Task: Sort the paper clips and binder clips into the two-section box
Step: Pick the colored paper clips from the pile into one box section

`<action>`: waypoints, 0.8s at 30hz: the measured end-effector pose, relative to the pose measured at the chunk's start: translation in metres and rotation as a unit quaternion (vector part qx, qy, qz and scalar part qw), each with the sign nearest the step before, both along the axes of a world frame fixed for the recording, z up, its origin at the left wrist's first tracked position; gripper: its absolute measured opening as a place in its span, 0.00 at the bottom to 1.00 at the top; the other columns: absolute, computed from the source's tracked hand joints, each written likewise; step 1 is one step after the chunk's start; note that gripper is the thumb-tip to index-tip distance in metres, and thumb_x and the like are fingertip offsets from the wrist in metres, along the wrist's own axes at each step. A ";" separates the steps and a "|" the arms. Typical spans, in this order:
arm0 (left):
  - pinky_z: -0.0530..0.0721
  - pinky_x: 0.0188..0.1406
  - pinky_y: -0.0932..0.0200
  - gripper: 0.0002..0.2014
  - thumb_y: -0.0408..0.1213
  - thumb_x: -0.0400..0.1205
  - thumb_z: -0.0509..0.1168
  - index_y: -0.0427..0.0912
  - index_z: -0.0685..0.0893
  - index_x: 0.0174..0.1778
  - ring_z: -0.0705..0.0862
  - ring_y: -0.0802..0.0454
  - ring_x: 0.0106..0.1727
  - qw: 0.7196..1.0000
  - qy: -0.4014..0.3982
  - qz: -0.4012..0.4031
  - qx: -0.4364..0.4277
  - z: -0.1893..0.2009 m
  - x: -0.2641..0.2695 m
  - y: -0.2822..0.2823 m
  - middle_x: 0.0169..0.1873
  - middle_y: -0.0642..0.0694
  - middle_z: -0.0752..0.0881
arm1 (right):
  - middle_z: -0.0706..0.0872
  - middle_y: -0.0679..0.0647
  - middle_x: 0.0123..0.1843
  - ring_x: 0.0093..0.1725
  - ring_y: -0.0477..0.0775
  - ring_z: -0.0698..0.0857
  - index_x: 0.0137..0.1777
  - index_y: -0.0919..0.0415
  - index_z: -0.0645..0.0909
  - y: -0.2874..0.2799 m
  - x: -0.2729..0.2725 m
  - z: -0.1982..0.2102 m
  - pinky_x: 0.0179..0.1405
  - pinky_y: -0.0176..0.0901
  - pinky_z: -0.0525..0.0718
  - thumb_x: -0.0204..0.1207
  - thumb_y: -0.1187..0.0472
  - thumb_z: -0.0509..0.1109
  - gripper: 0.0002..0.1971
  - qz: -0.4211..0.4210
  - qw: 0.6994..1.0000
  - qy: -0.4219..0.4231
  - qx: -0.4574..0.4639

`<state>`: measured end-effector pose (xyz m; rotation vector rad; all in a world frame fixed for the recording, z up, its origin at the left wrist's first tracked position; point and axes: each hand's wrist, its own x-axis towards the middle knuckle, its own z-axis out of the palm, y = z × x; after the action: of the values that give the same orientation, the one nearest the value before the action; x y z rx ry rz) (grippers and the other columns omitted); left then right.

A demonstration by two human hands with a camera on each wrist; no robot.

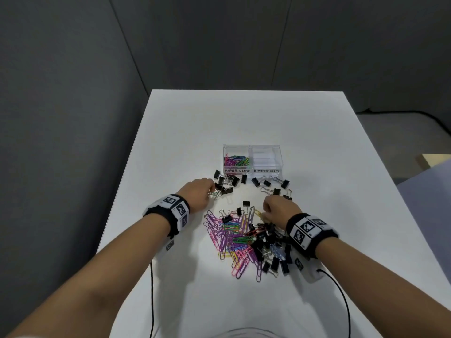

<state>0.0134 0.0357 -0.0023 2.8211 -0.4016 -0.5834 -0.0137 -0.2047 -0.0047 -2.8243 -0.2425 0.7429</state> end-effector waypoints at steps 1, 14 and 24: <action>0.74 0.54 0.54 0.14 0.32 0.79 0.58 0.40 0.75 0.61 0.78 0.43 0.57 1.000 -0.007 -0.018 0.015 -0.001 -0.002 -0.002 0.59 0.41 0.81 | 0.80 0.56 0.48 0.45 0.55 0.77 0.44 0.59 0.71 0.003 0.000 0.000 0.43 0.44 0.76 0.78 0.58 0.64 0.06 -0.001 1.000 -0.003 -0.004; 0.76 0.58 0.51 0.12 0.34 0.84 0.55 0.37 0.77 0.62 0.79 0.41 0.61 0.991 -0.036 -0.031 0.128 -0.023 0.009 -0.022 0.60 0.40 0.79 | 0.83 0.59 0.59 0.57 0.60 0.83 0.59 0.64 0.76 0.018 0.001 -0.001 0.50 0.46 0.80 0.78 0.60 0.63 0.12 -0.020 0.999 0.039 -0.031; 0.78 0.59 0.50 0.15 0.36 0.86 0.54 0.43 0.77 0.67 0.80 0.41 0.63 0.997 -0.061 -0.047 0.028 -0.005 0.008 -0.016 0.62 0.41 0.83 | 0.75 0.52 0.38 0.42 0.57 0.76 0.45 0.60 0.68 0.014 0.005 0.004 0.40 0.45 0.74 0.77 0.60 0.61 0.05 -0.026 0.999 0.034 -0.021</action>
<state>0.0212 0.0194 -0.0069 2.9135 -0.5522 -0.4469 -0.0091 -0.1906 -0.0002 -2.8254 -0.1439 0.8406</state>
